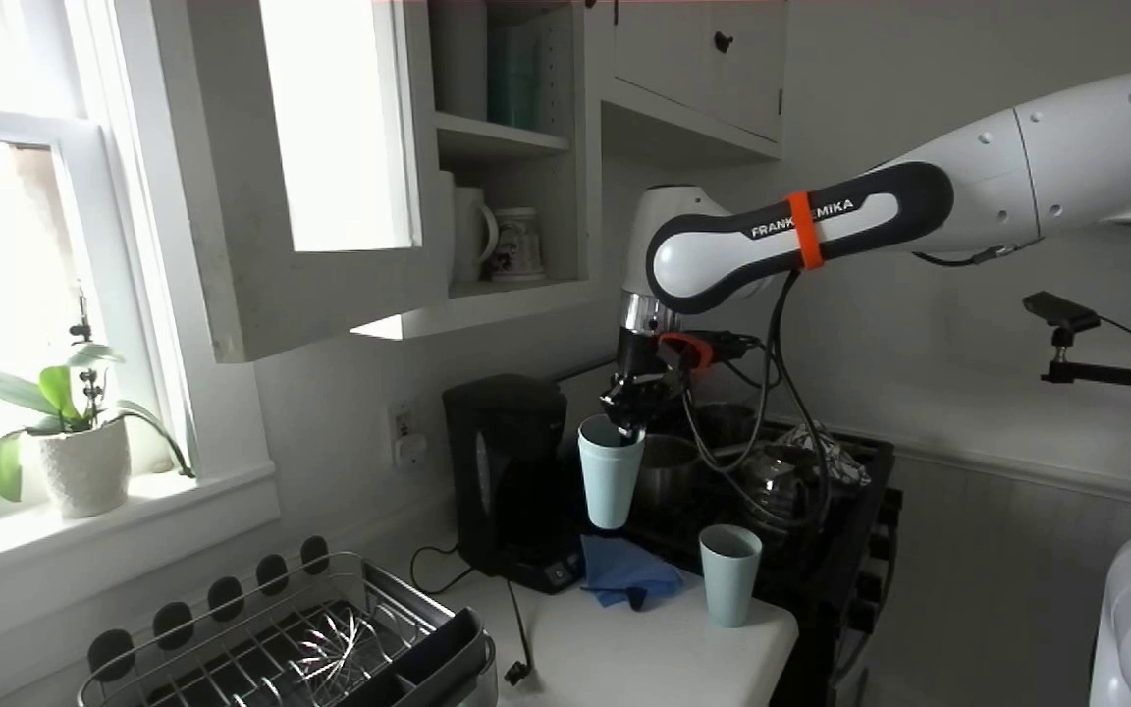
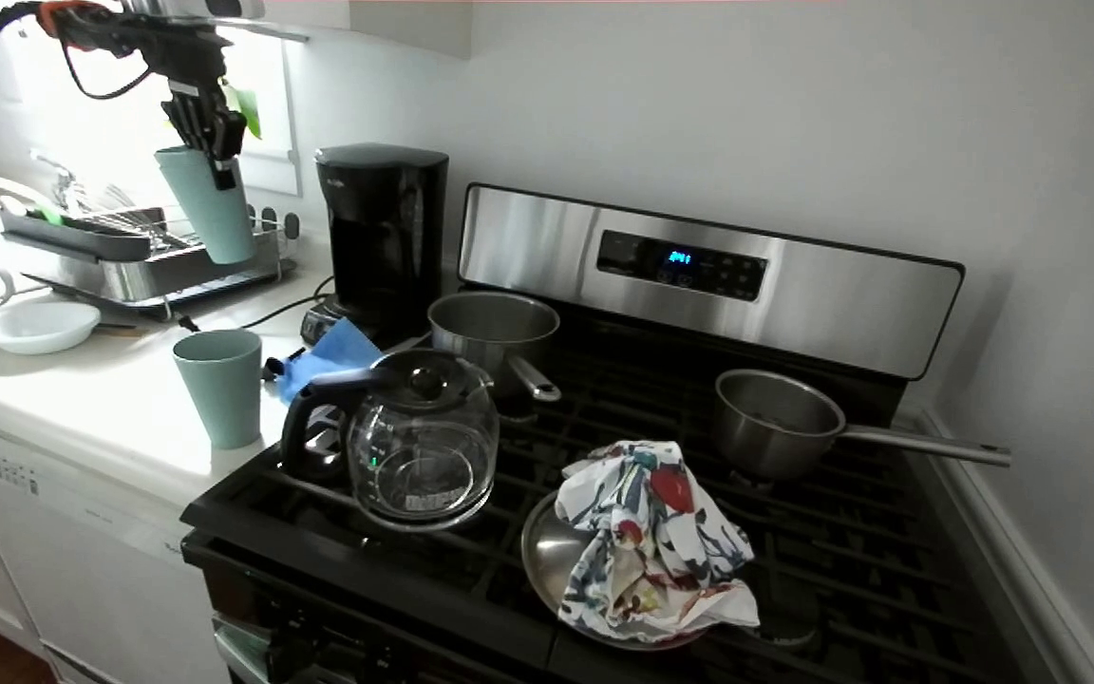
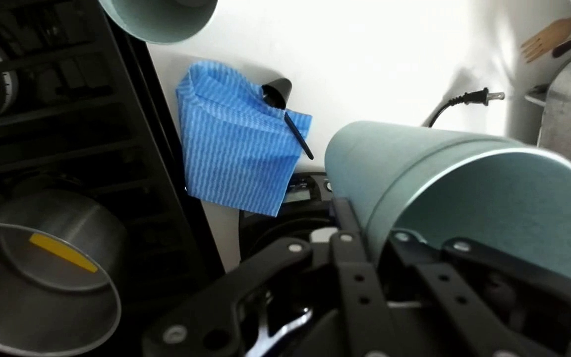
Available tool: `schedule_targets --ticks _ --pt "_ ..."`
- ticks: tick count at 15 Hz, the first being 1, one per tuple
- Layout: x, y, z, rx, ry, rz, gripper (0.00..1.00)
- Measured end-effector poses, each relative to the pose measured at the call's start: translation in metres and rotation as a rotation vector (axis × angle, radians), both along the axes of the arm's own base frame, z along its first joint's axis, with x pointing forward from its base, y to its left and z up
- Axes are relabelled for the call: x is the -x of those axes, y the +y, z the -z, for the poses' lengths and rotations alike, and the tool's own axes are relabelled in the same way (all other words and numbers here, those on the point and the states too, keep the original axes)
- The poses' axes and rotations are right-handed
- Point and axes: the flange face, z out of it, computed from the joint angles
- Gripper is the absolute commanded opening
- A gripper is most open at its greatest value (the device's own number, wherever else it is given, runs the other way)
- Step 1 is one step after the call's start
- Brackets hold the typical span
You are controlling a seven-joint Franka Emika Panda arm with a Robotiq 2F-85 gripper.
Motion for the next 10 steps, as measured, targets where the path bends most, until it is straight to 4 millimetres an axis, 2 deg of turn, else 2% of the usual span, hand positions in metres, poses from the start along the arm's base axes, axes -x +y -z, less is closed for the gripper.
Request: schedule_targets --ticks 4,5,10 --pt "-0.003 0.003 0.008 0.002 0.016 -0.004 0.07" --pt "-0.003 0.003 0.009 0.002 0.018 -0.004 0.02" --pt "-0.004 0.007 0.007 0.004 0.013 -0.021 0.02"
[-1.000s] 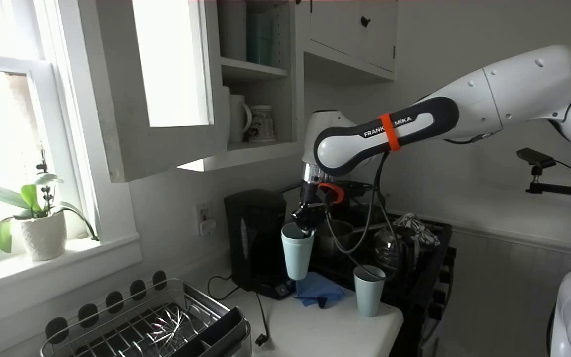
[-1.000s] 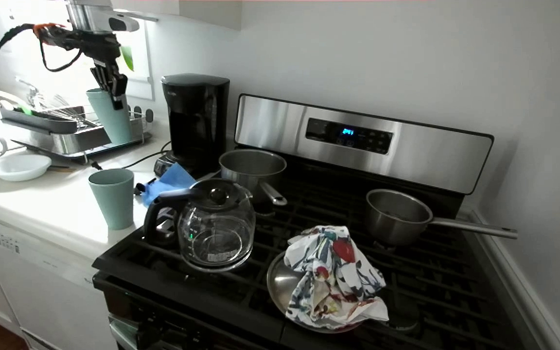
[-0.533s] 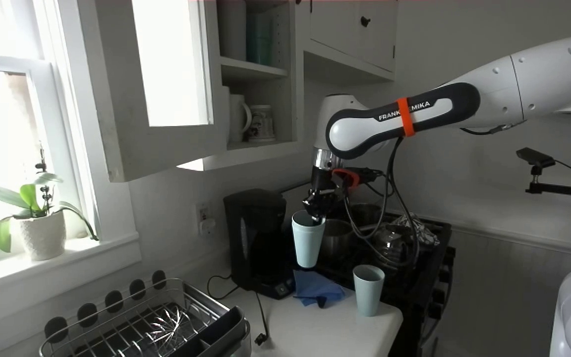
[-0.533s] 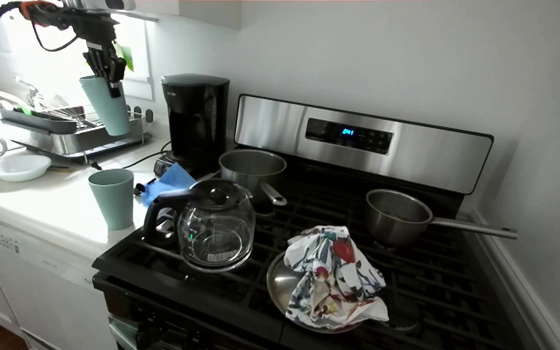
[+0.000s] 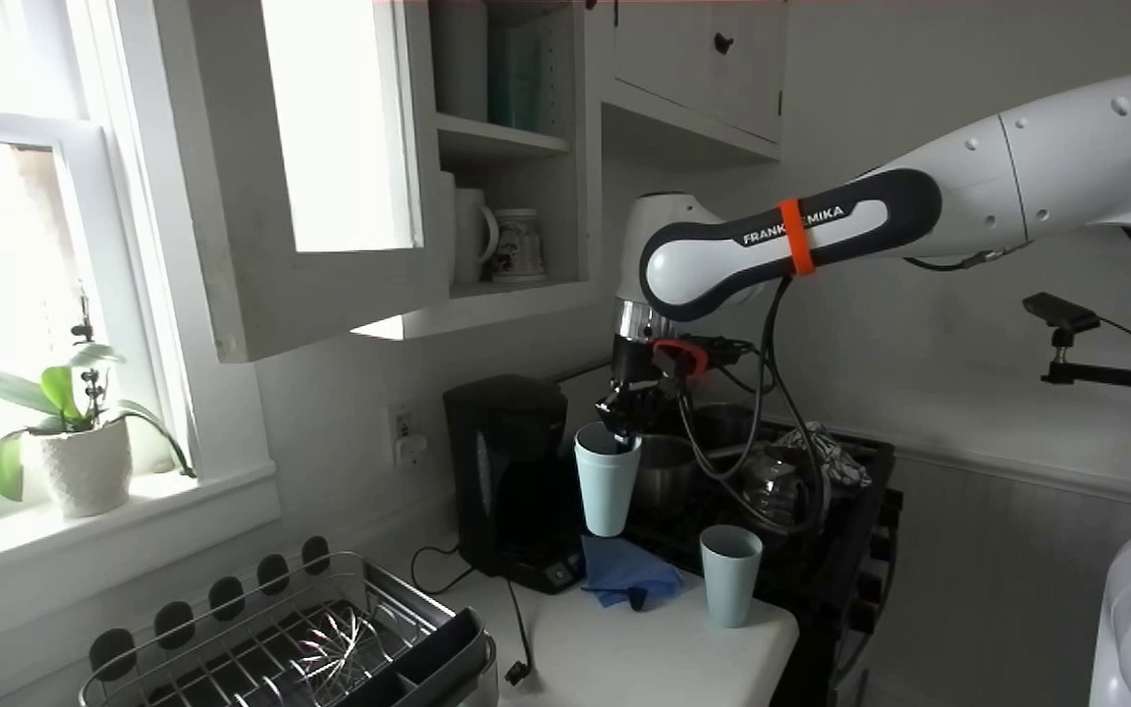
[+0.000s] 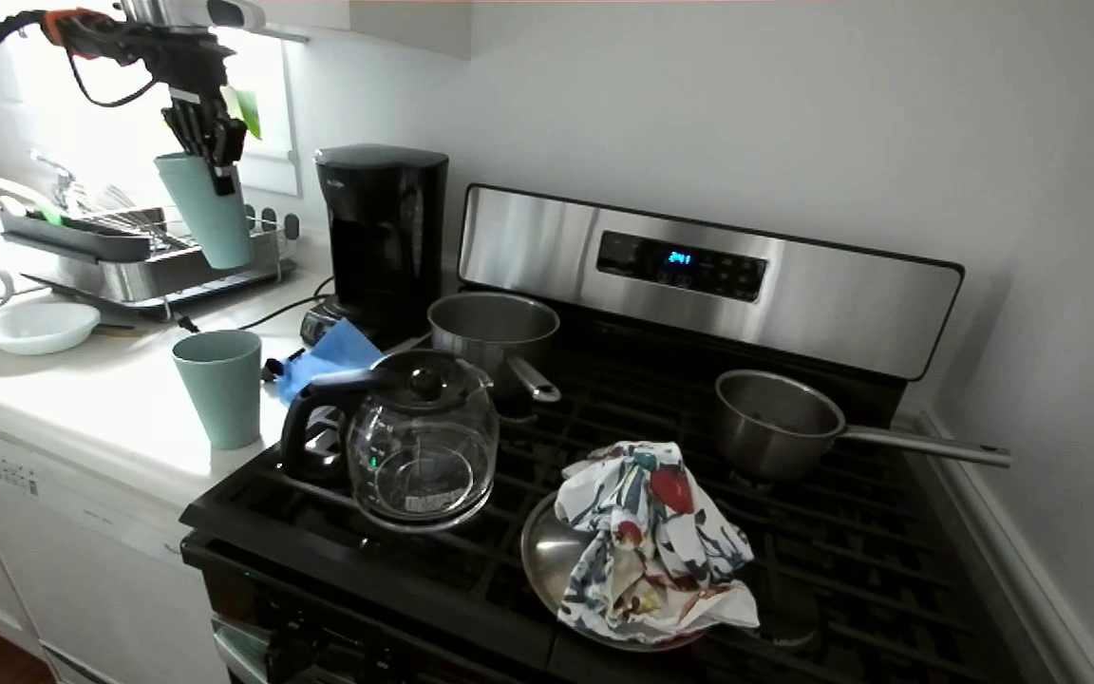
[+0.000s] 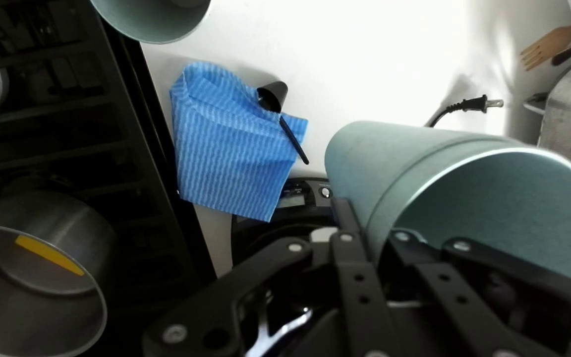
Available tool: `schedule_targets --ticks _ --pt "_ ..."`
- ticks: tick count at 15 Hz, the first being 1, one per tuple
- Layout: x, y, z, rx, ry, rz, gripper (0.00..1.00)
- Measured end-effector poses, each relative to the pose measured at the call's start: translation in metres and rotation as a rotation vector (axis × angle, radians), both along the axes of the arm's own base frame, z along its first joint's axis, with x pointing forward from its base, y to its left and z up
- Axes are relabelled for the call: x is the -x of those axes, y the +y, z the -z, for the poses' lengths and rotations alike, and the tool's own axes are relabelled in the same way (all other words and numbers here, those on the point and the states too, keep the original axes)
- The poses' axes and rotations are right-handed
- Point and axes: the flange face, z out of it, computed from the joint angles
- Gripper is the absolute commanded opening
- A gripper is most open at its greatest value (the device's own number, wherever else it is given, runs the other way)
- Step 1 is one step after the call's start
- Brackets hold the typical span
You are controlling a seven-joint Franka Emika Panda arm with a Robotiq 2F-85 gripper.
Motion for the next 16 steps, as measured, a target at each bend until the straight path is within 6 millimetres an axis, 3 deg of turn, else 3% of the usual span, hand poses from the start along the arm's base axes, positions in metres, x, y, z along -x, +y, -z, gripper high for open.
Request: schedule_targets --ticks 3,9,16 --pt "0.005 0.002 -0.02 0.001 -0.028 -0.023 0.02" --pt "0.032 -0.003 -0.091 -0.009 -0.079 -0.07 0.02" --pt "0.054 -0.033 -0.161 -0.023 -0.19 -0.223 0.02"
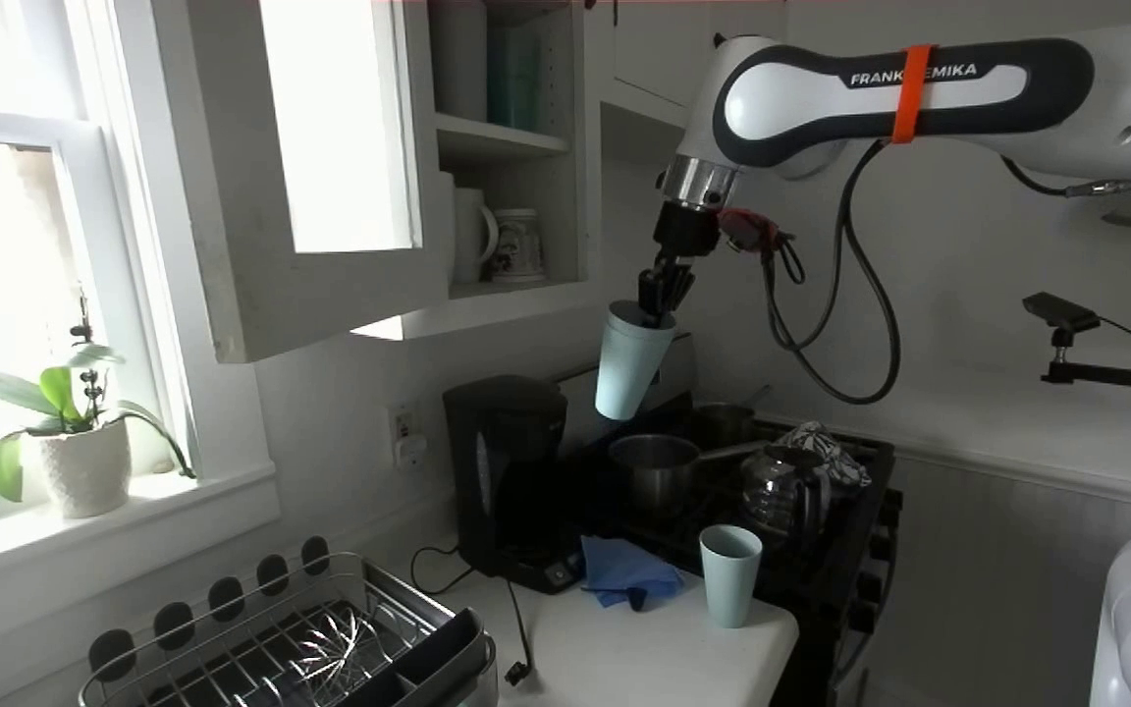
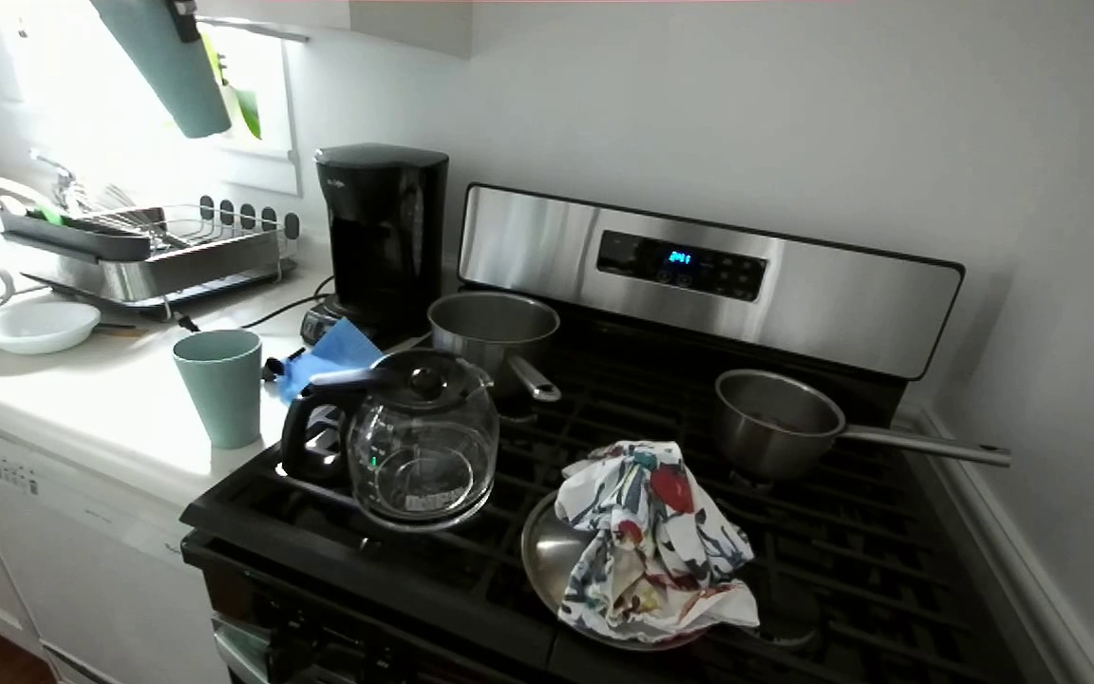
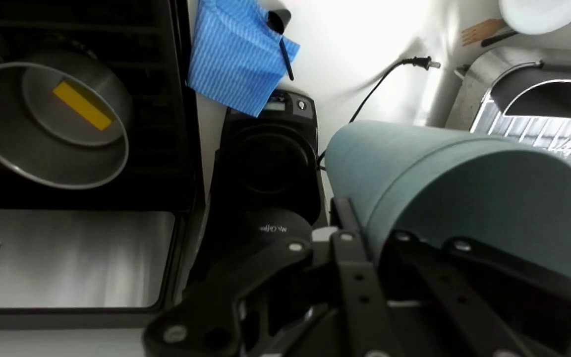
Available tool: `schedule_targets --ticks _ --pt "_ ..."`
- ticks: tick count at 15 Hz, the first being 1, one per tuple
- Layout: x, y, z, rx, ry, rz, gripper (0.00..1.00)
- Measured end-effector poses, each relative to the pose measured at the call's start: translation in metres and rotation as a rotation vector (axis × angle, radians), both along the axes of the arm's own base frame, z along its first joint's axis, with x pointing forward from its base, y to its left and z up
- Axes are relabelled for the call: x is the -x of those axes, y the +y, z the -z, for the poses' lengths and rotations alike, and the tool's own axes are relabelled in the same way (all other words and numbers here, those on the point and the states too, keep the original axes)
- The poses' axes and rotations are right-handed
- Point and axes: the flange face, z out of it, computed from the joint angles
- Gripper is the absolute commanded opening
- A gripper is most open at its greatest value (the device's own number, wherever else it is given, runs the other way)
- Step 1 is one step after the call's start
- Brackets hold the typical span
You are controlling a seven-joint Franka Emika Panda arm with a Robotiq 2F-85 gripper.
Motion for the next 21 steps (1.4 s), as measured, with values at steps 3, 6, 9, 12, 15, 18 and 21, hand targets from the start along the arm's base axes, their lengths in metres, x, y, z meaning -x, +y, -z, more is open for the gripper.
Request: schedule_targets --ticks 3,6,9,12,15,18,21 --pt "0.006 -0.009 -0.024 -0.017 -0.051 -0.034 0.07" --pt "0.008 -0.012 -0.032 -0.018 -0.068 -0.043 0.07" --pt "0.008 -0.011 -0.032 -0.018 -0.067 -0.045 0.02" --pt "0.008 -0.01 -0.031 -0.036 -0.052 -0.048 0.02" --pt "0.017 -0.015 -0.046 -0.081 -0.033 -0.057 0.02" --pt "0.03 -0.028 -0.075 -0.122 -0.036 -0.05 0.02" --pt "0.04 -0.04 -0.103 -0.16 -0.056 -0.028 0.02"
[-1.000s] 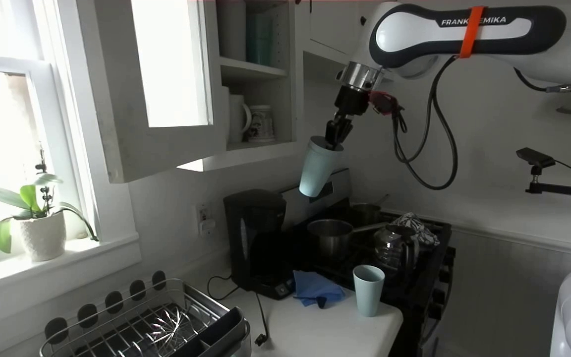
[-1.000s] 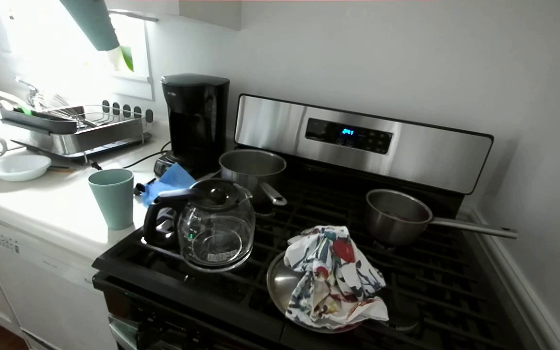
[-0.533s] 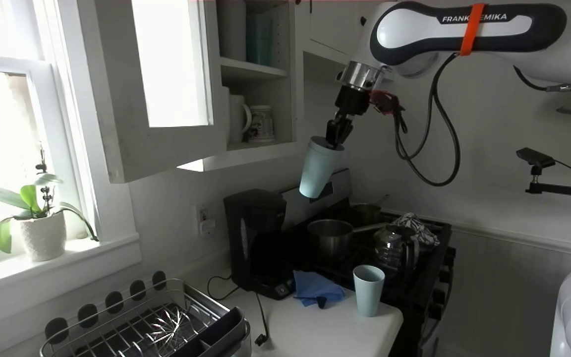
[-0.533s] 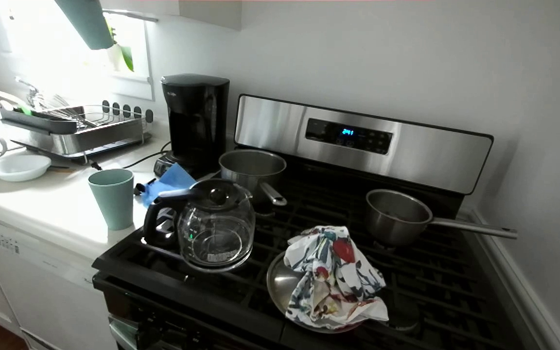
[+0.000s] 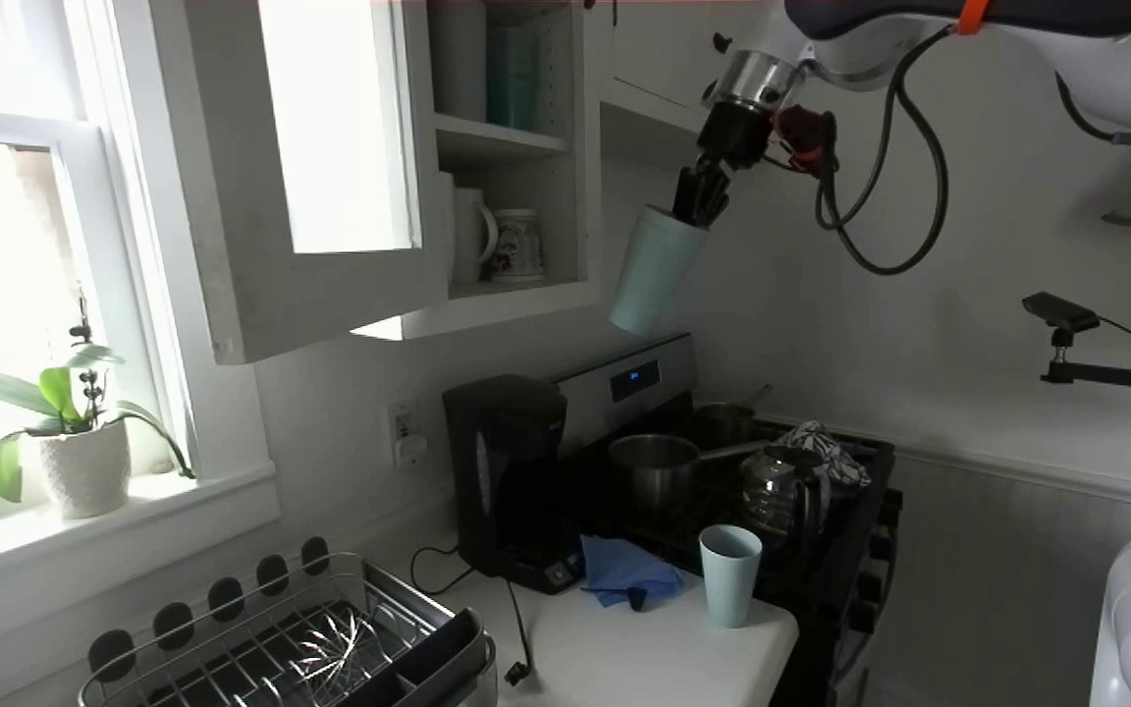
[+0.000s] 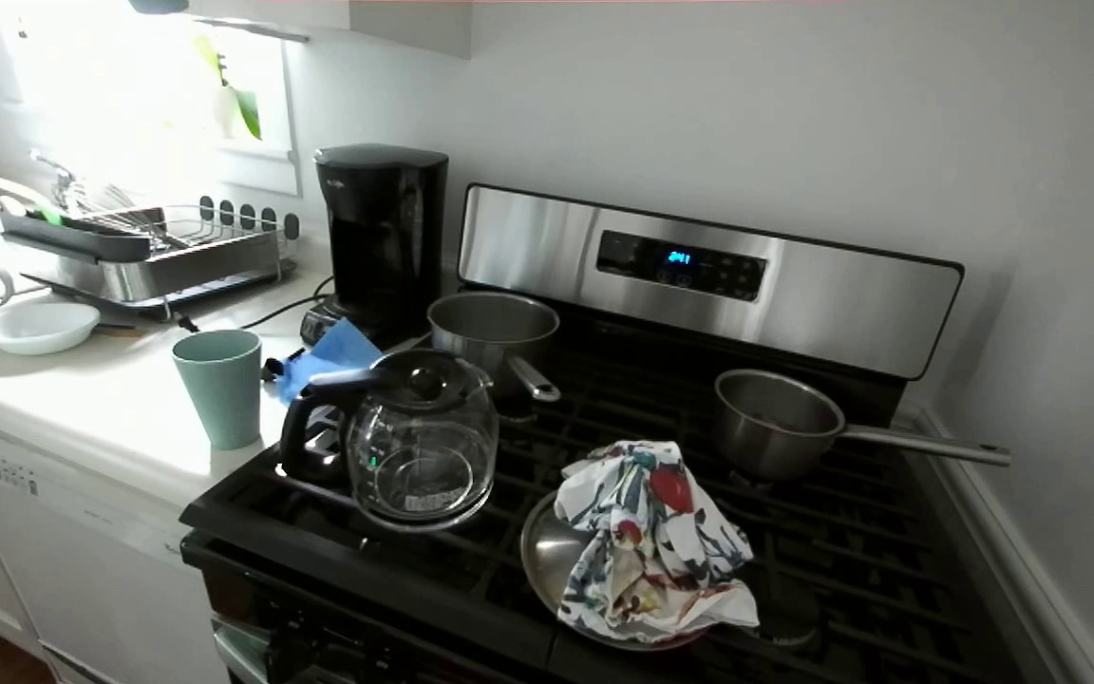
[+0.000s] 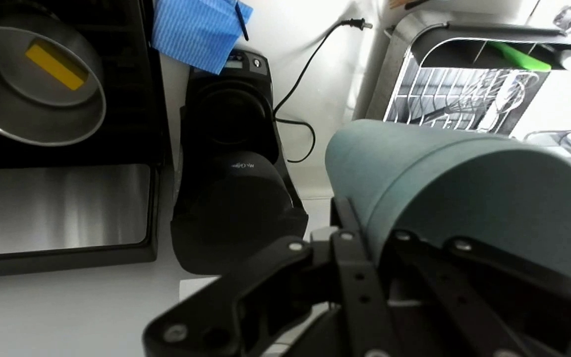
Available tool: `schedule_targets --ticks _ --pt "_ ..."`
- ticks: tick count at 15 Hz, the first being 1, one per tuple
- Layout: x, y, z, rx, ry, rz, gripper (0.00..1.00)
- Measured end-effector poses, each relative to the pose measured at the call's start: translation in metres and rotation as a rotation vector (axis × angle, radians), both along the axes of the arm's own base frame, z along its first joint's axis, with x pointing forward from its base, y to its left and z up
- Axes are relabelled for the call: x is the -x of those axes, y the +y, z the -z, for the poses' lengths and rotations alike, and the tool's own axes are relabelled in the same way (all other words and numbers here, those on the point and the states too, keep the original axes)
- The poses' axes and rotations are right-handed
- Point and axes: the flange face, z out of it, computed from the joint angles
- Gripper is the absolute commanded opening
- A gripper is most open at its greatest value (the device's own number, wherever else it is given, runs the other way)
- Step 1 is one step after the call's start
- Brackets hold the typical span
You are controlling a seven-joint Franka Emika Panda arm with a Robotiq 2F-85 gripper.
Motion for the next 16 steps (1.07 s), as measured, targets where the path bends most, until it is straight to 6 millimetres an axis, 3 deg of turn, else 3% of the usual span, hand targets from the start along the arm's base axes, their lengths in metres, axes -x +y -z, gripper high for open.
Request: schedule_targets --ticks 6,16 --pt "-0.011 -0.005 -0.031 -0.089 -0.025 0.11 0.02" --pt "-0.064 0.001 -0.041 -0.253 -0.057 0.353 0.02"
